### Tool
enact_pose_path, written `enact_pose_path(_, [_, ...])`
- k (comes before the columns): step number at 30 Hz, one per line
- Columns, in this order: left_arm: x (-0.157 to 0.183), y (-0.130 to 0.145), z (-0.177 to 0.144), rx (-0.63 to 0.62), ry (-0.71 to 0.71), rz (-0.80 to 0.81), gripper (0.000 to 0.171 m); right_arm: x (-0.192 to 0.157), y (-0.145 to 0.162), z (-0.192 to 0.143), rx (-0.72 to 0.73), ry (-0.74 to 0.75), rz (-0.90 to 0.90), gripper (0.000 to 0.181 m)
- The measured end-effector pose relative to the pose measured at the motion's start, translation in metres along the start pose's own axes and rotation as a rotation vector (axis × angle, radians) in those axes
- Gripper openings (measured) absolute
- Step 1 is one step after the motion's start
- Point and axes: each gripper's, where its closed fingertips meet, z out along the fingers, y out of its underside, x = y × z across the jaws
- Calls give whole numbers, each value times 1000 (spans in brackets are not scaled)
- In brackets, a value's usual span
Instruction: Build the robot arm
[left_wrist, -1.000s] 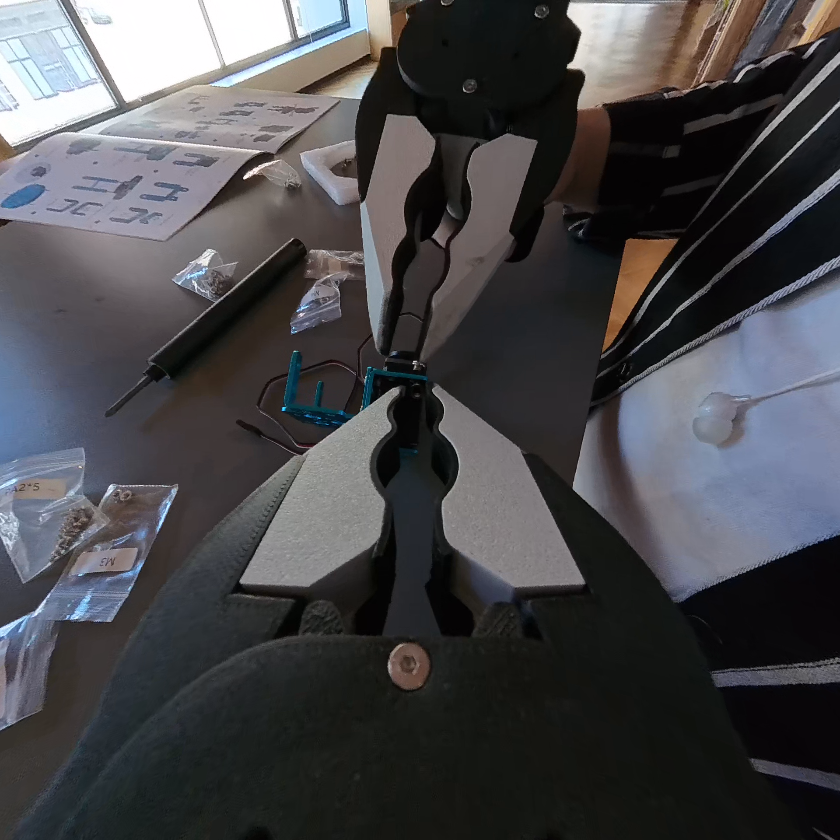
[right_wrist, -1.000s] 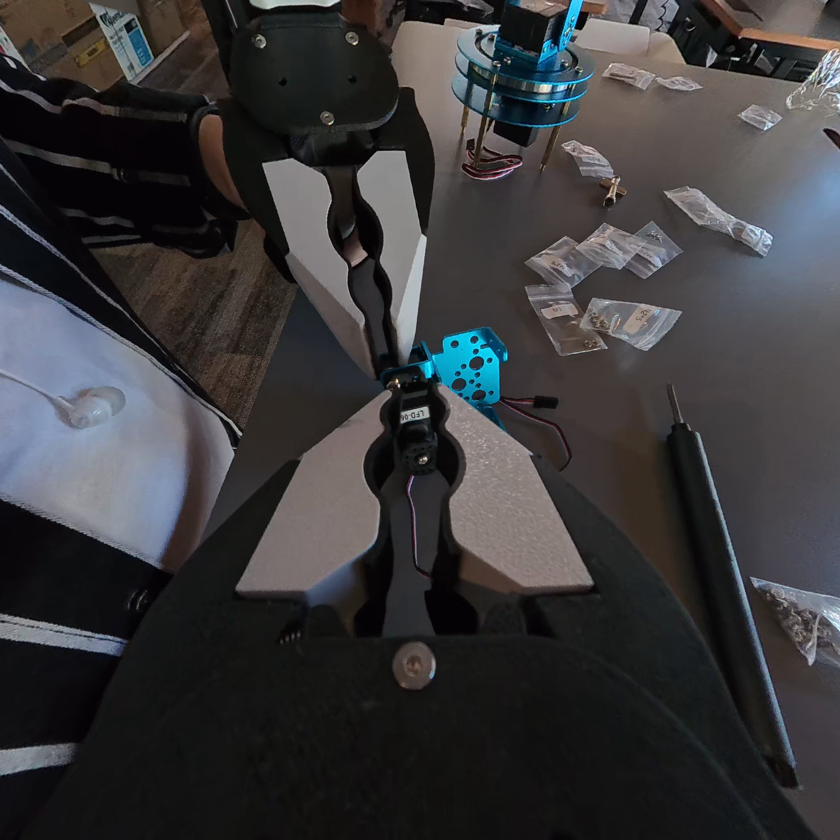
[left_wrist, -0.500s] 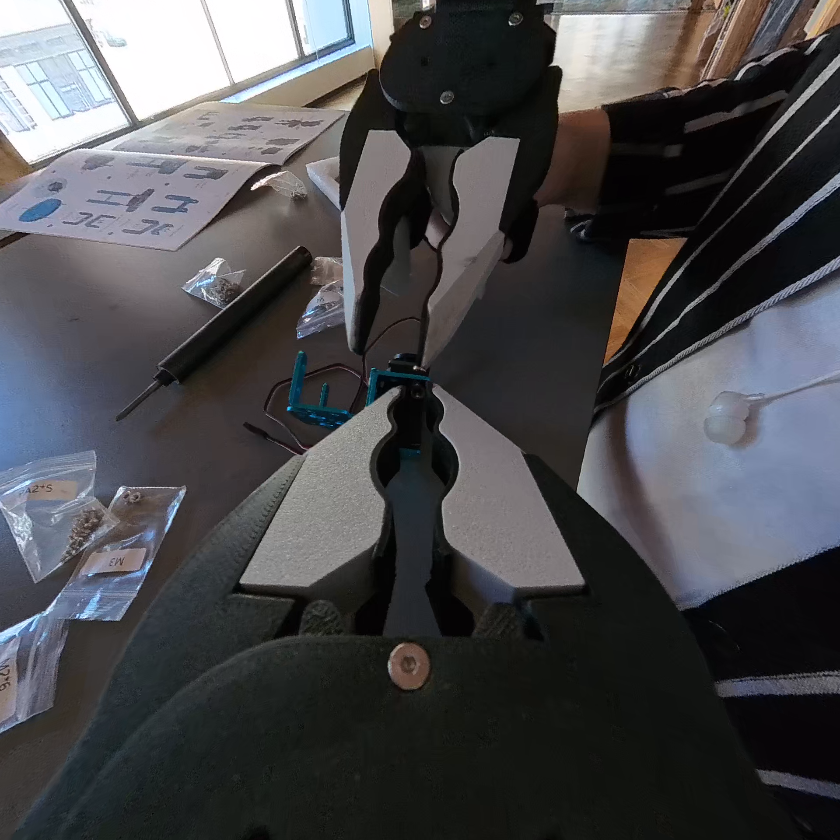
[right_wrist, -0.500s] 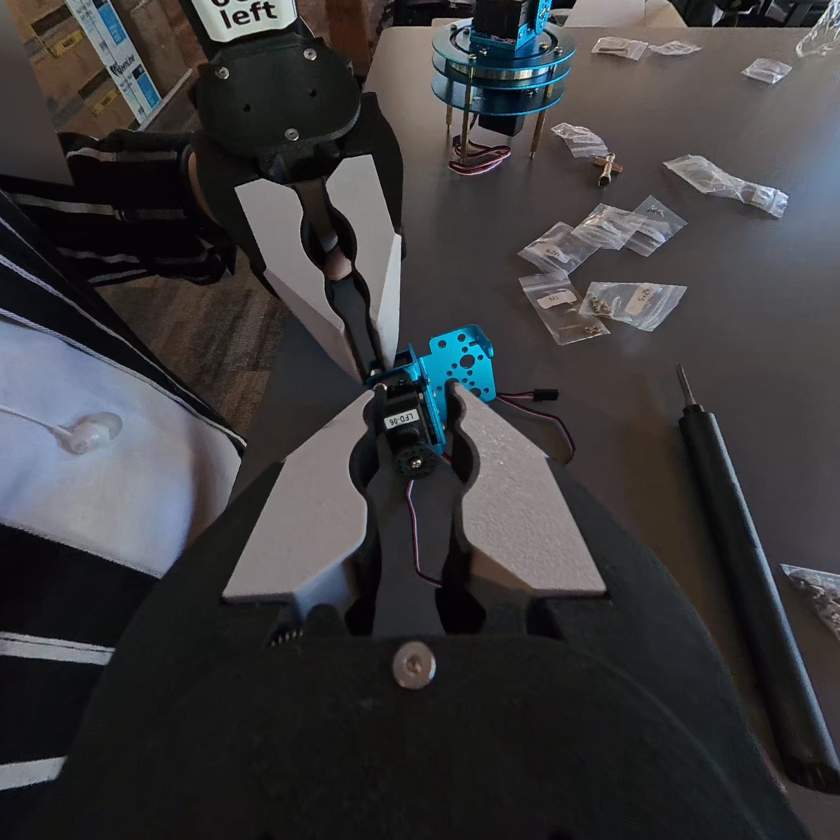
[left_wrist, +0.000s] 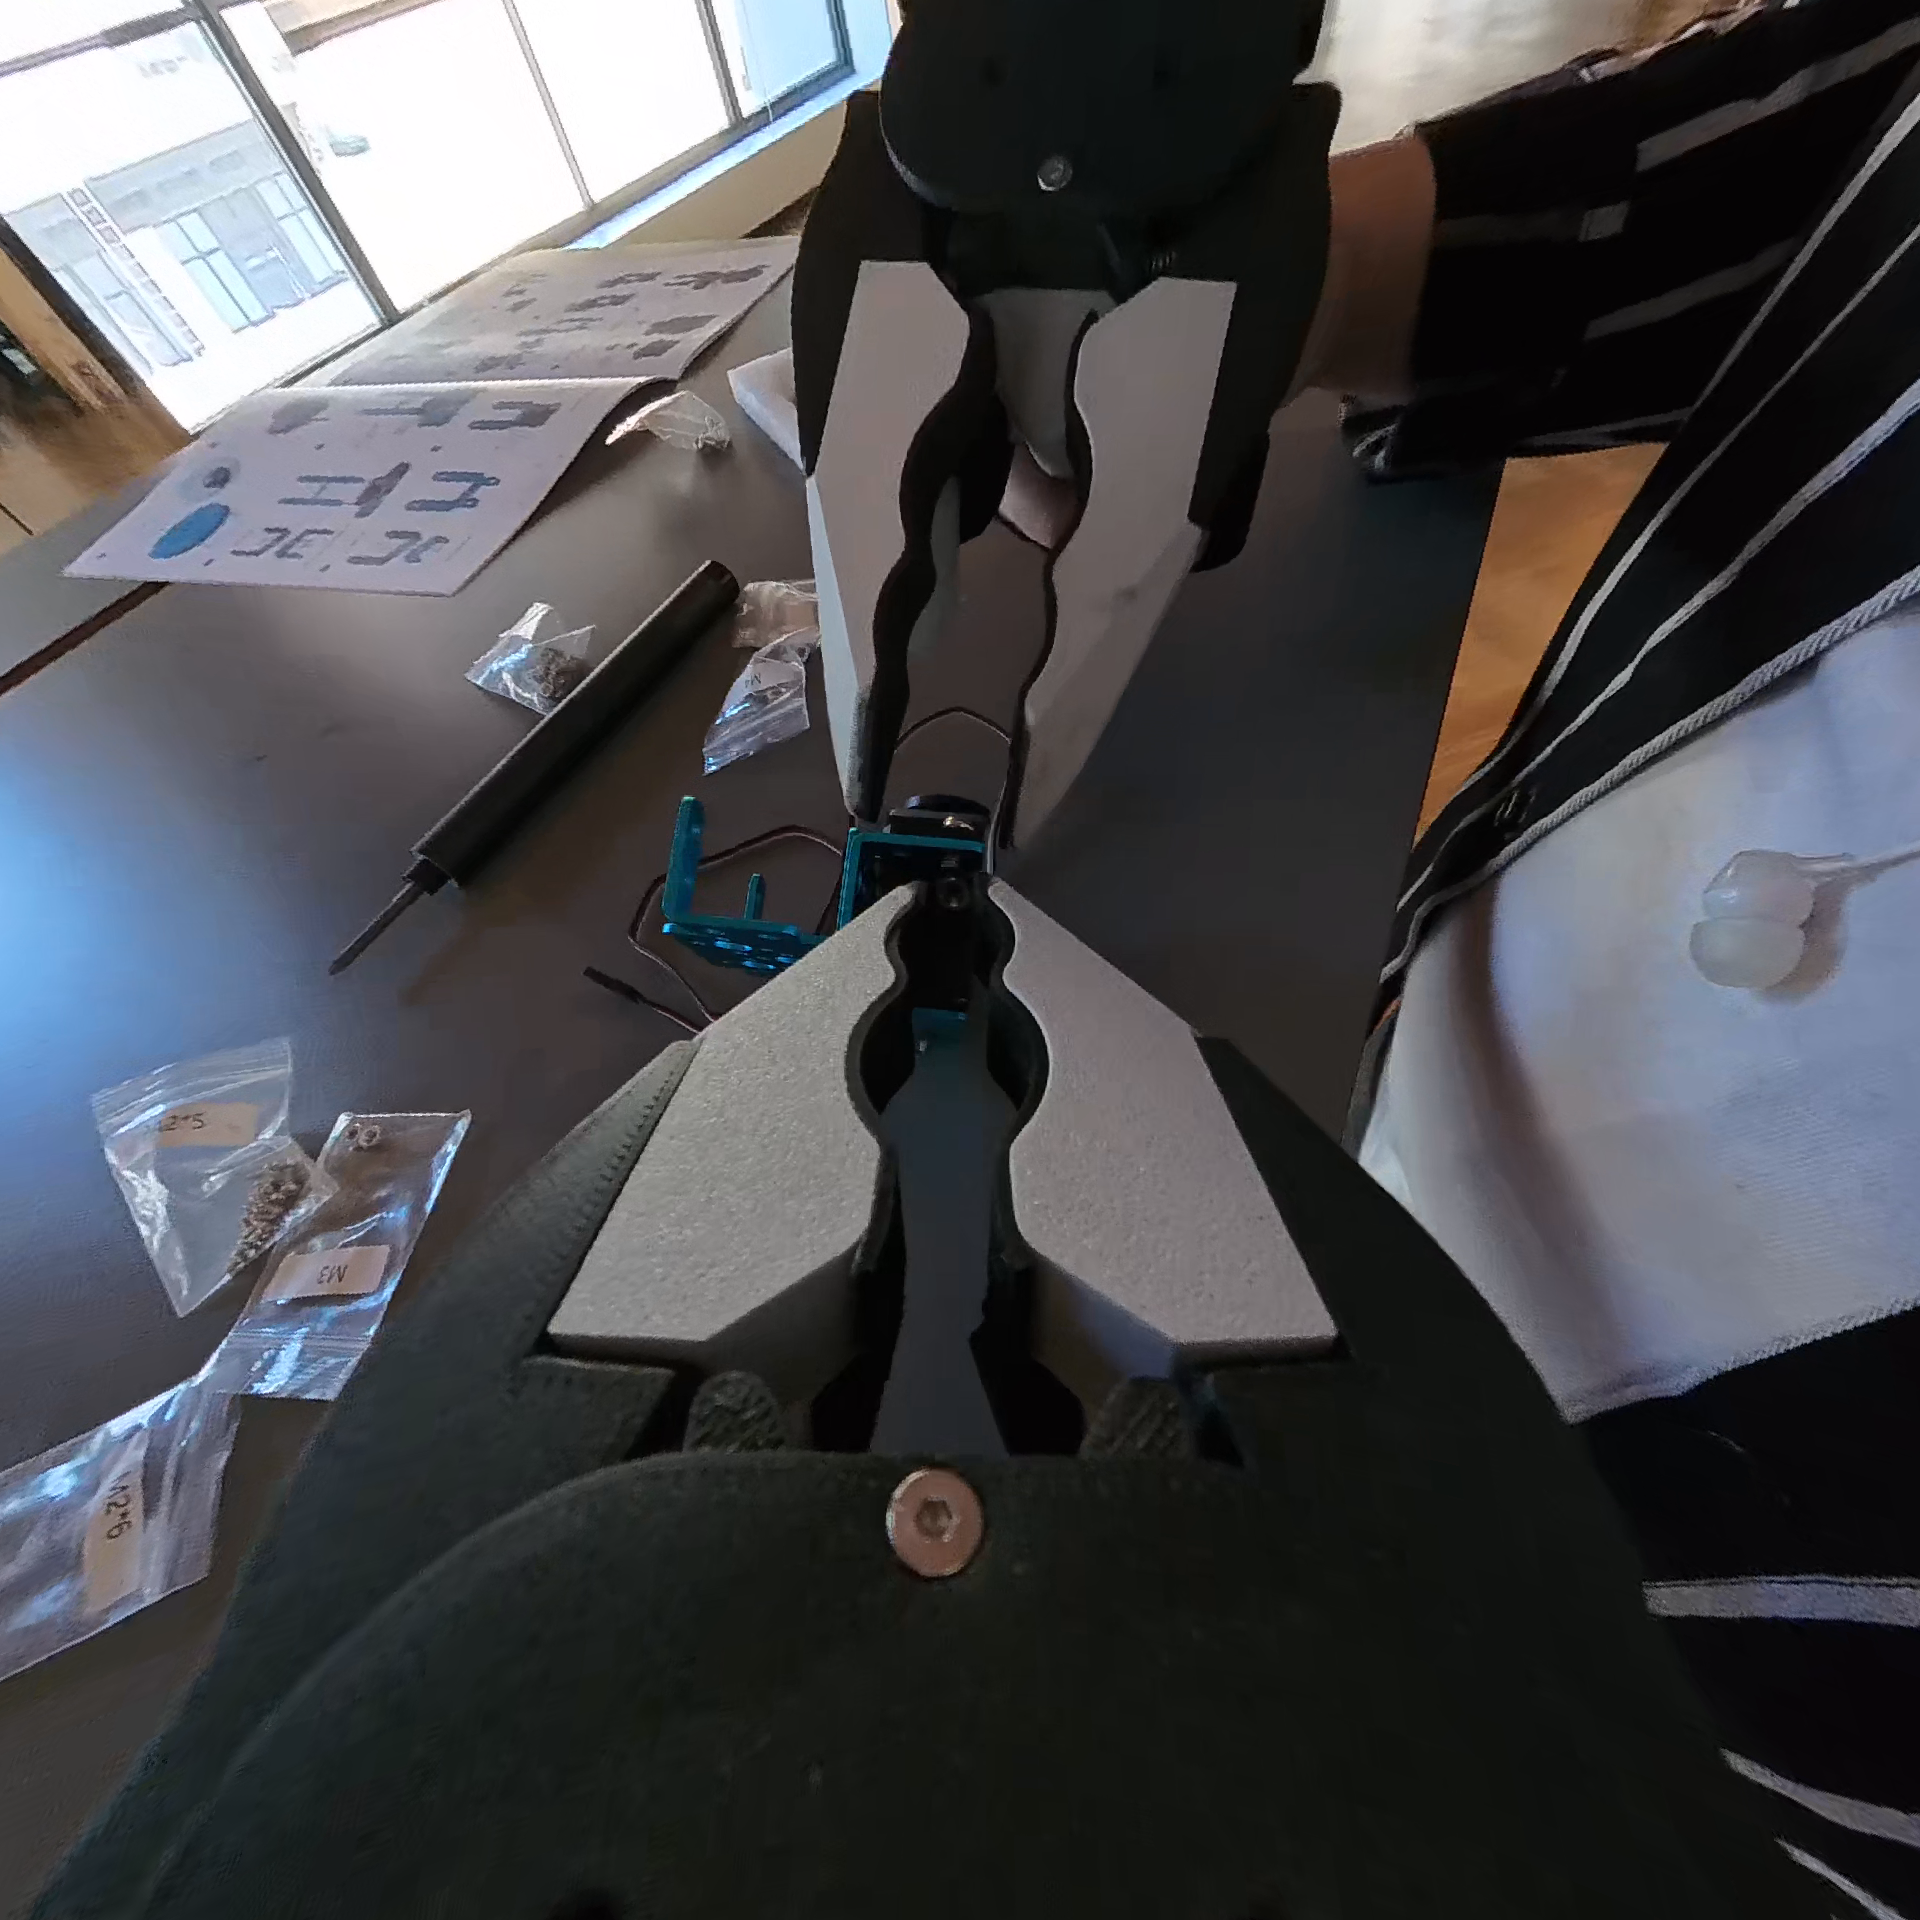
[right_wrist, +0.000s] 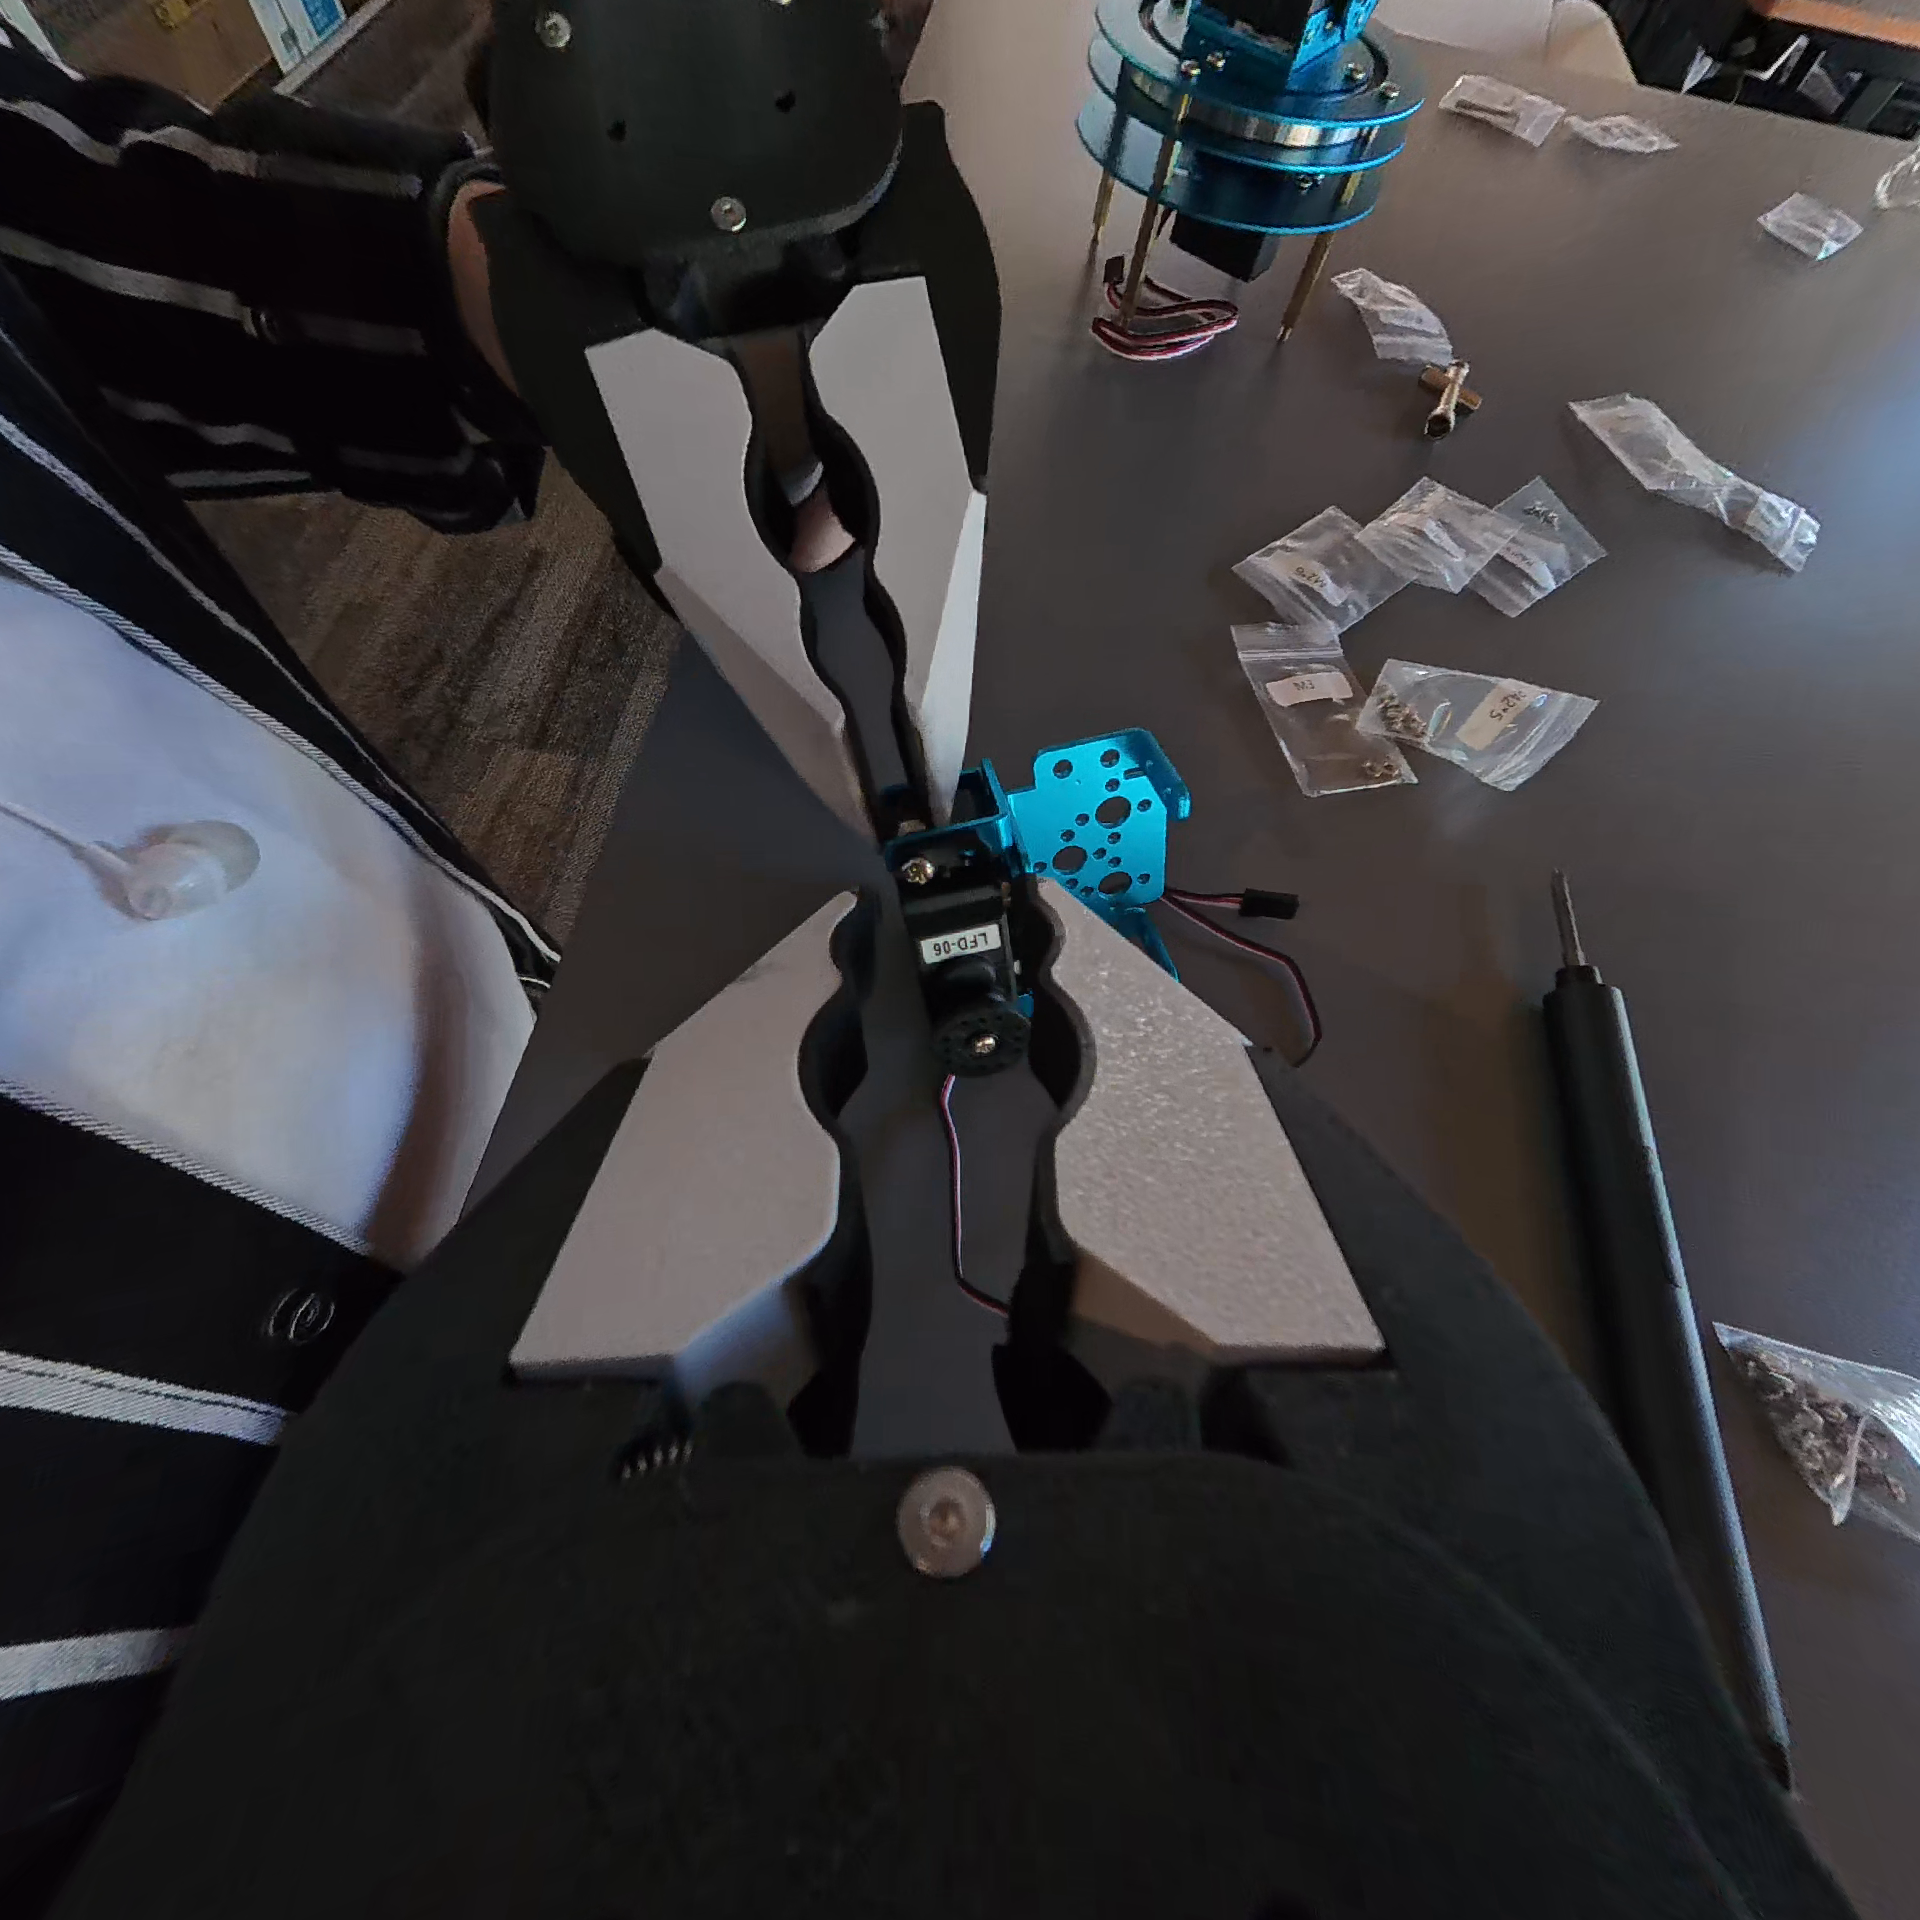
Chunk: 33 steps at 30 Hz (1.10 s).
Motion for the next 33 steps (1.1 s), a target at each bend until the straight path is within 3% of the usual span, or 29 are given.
enact_pose_path(8, [-1, 0, -8, 6, -14, -106, 4, -1, -17, -7, 52, 101, -120, 25])
enact_pose_path(15, [7, -34, -29, 247, 192, -541, 5, -18, -42, -4, 93, 171, -346, 18])
enact_pose_path(20, [2, -51, -45, 415, 386, -874, 4, -21, -53, -2, 125, 184, -396, 17])
enact_pose_path(33, [16, -61, -46, 467, 512, -987, 4, -31, -71, -13, 254, 110, -351, 6])
